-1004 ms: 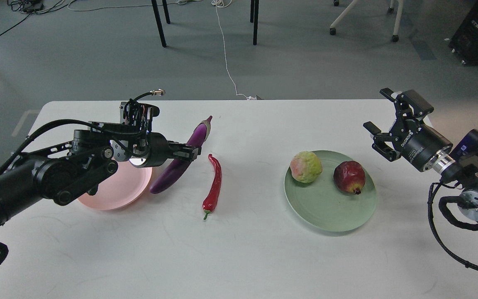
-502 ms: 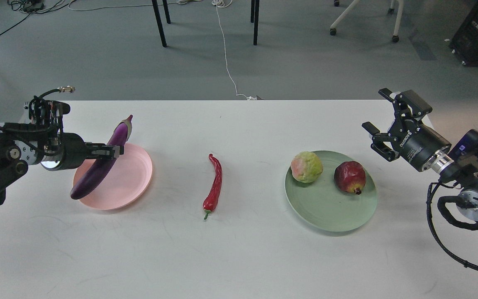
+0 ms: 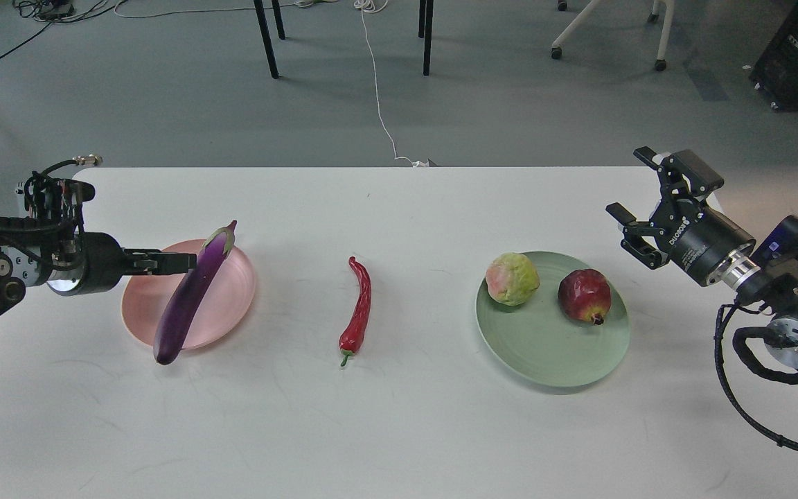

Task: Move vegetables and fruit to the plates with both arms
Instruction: 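Lift the eggplant and lower it onto the pink plate, open, then move the left gripper to the red chili pepper and grasp it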

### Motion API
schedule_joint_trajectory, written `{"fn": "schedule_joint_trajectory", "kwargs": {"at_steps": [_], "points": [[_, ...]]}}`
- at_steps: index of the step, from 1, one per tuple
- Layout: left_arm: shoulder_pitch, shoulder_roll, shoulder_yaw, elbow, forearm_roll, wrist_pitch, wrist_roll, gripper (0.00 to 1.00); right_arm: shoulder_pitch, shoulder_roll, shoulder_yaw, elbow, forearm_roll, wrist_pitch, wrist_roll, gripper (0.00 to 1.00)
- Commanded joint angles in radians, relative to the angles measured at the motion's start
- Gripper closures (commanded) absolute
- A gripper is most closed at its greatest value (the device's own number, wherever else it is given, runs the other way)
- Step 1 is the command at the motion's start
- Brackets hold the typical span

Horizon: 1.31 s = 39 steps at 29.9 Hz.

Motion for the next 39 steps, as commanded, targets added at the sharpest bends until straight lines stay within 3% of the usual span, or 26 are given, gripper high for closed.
{"fn": "schedule_joint_trajectory", "kwargs": {"at_steps": [1,8,11,13,15,23,39], "points": [[-0.078,-0.004,-0.014,-0.06,-0.001,0.004,0.0,0.02,0.0,0.0,0.001,0.0,0.0,0.0,0.0,0.01],[-0.144,-0.093,-0.008,-0.274,0.004,0.004,0.026,0.02,0.0,-0.002,0.001,0.0,0.0,0.0,0.0,0.01],[-0.137,-0.188,0.002,-0.311,0.011,0.004,0.1,0.02,-0.002,-0.003,0.001,0.0,0.0,0.0,0.0,0.01],[-0.131,-0.254,0.008,-0.309,0.016,0.004,0.153,0.02,-0.002,-0.003,0.001,0.001,0.0,0.0,0.0,0.01],[-0.129,-0.309,0.03,-0.299,0.021,0.004,0.171,0.02,-0.002,-0.003,0.001,0.0,0.0,0.0,0.0,0.01],[-0.123,-0.428,0.136,-0.197,0.071,0.035,0.194,0.02,-0.002,-0.01,0.003,0.0,0.0,0.0,0.0,0.01],[-0.066,-0.471,0.14,-0.084,0.074,0.034,0.24,0.03,-0.003,-0.008,0.005,-0.002,0.0,-0.002,0.0,0.01]]}}
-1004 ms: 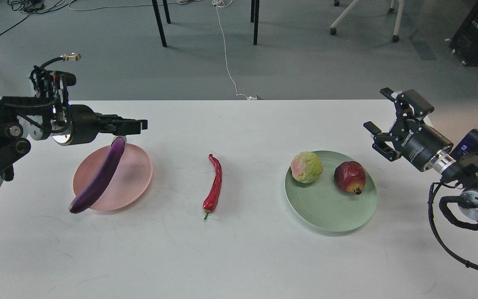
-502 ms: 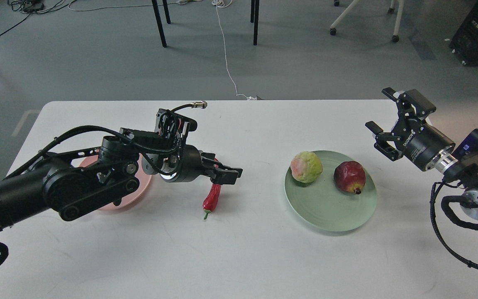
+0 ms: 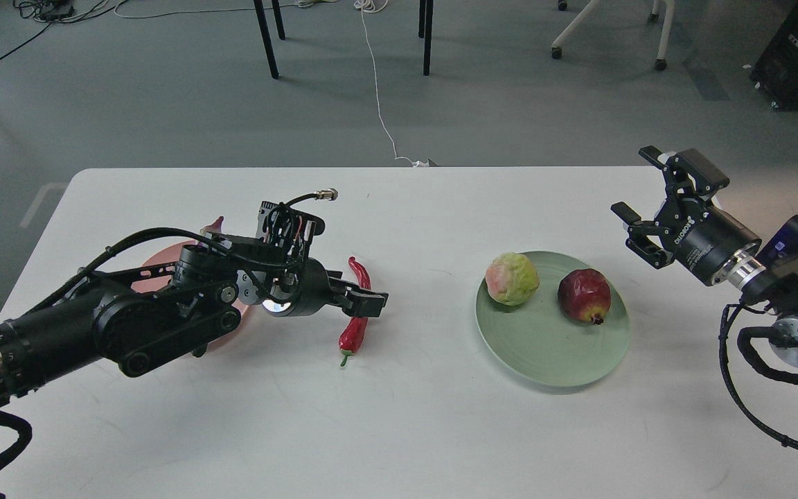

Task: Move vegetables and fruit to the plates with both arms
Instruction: 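Move the left gripper to the red chili pepper and grasp it, then carry the chili pepper onto the pink plate and release it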

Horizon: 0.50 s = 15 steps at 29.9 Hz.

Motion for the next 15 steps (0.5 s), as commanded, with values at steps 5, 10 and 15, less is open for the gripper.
{"fn": "schedule_joint_trajectory", "kwargs": {"at_steps": [5,10,15], "points": [[0.016,-0.024,0.0,0.004,0.001,-0.002,0.013,0.03,0.0,0.0,0.0,-0.001,0.0,-0.001,0.0,0.01],[0.032,-0.025,0.0,0.004,0.003,-0.002,0.024,0.08,0.0,0.0,0.0,-0.001,0.0,-0.001,0.0,0.01],[0.039,-0.024,0.004,0.004,0.003,-0.003,0.028,0.34,0.0,0.0,0.006,-0.001,0.0,-0.001,0.0,0.01]]}}
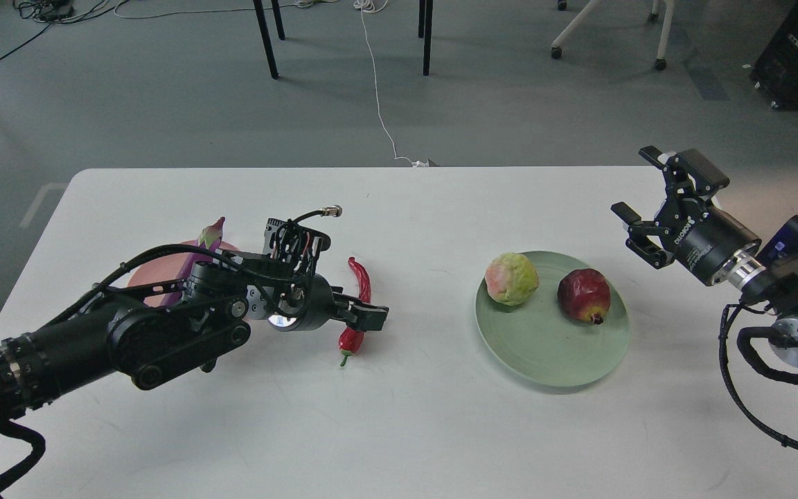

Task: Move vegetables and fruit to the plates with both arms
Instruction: 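Carry the chili pepper onto the pink plate and release it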

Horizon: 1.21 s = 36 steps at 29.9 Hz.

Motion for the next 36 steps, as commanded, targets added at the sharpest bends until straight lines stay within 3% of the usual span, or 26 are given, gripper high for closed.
{"fn": "schedule_joint_trajectory", "kwargs": {"at_steps": [1,3,4,9,15,22,28,32,36], "points": [[0.003,0.001,0.01,0.0,0.0,-0.001,0.002,0.47,0.0,0.0,0.005,0.0,0.0,0.0,0.0,0.01],[0.003,0.001,0.017,-0.002,-0.002,-0.001,0.0,0.76,0.0,0.0,0.005,0.0,0.0,0.0,0.0,0.01],[0.002,0.001,0.017,-0.002,0.0,0.0,0.002,0.83,0.0,0.0,0.005,0.0,0.0,0.0,0.0,0.01],[-0.003,0.003,0.014,-0.014,-0.003,0.003,0.006,0.92,0.0,0.0,0.006,0.0,0.0,0.0,0.0,0.01],[-0.011,0.044,0.0,-0.063,-0.011,0.003,0.005,0.93,-0.002,-0.002,0.006,0.0,0.0,0.0,0.0,0.01],[-0.055,0.308,0.001,-0.215,-0.026,-0.01,-0.023,0.91,-0.009,-0.006,0.006,0.0,0.0,0.0,0.0,0.01],[-0.017,0.488,0.014,-0.256,-0.026,-0.001,-0.07,0.88,-0.012,-0.006,0.005,0.002,0.0,0.0,0.0,0.01],[0.015,0.528,0.006,-0.256,-0.026,0.003,-0.079,0.86,-0.015,-0.008,0.005,0.002,0.0,0.0,0.0,0.01],[0.029,0.537,0.004,-0.256,-0.026,0.003,-0.081,0.76,-0.015,-0.008,0.005,0.005,0.0,0.0,0.0,0.01]]}}
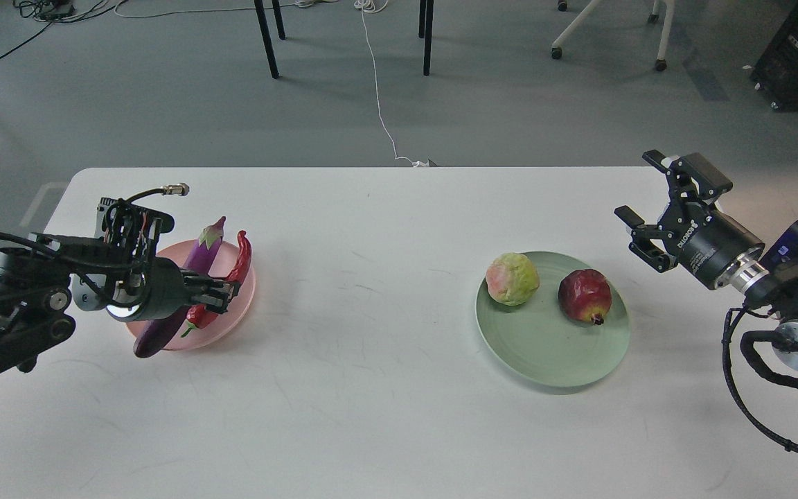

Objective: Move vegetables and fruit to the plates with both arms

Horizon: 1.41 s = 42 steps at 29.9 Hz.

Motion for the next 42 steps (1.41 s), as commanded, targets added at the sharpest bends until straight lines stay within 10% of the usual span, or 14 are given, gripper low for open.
{"fn": "schedule_joint_trajectory", "kwargs": {"at_steps": [1,3,6,14,20,25,35,42], "points": [[0.013,0.01,0.0,0.0,0.001,0.0,-0.004,0.75,0.0,0.001,0.001,0.002,0.0,0.0,0.0,0.01],[0.013,0.016,0.0,0.0,0.001,0.0,-0.01,0.63,0.0,-0.001,0.001,0.002,0.0,0.0,0.0,0.01],[0.012,0.03,-0.002,-0.002,0.001,-0.001,-0.02,0.0,0.0,-0.001,0.001,0.002,0.0,0.0,0.0,0.01],[0.009,0.026,-0.135,-0.003,-0.048,0.005,-0.104,0.0,0.0,-0.004,0.01,0.003,0.002,0.0,0.0,0.01],[0.05,-0.008,-0.278,-0.018,-0.682,0.066,-0.254,0.0,0.0,0.002,0.058,0.008,0.003,-0.009,0.0,0.01],[0.139,-0.072,-0.351,-0.032,-1.045,0.118,-0.259,0.0,-0.006,0.007,0.076,0.047,0.006,-0.011,0.0,0.01],[0.522,-0.37,-0.81,0.05,-1.039,0.167,-0.236,0.0,-0.07,0.008,0.155,0.086,0.172,0.0,0.0,0.01],[0.581,-0.429,-0.855,0.084,-1.036,0.167,-0.234,0.0,-0.089,0.01,0.149,0.081,0.169,0.002,0.0,0.01]]}}
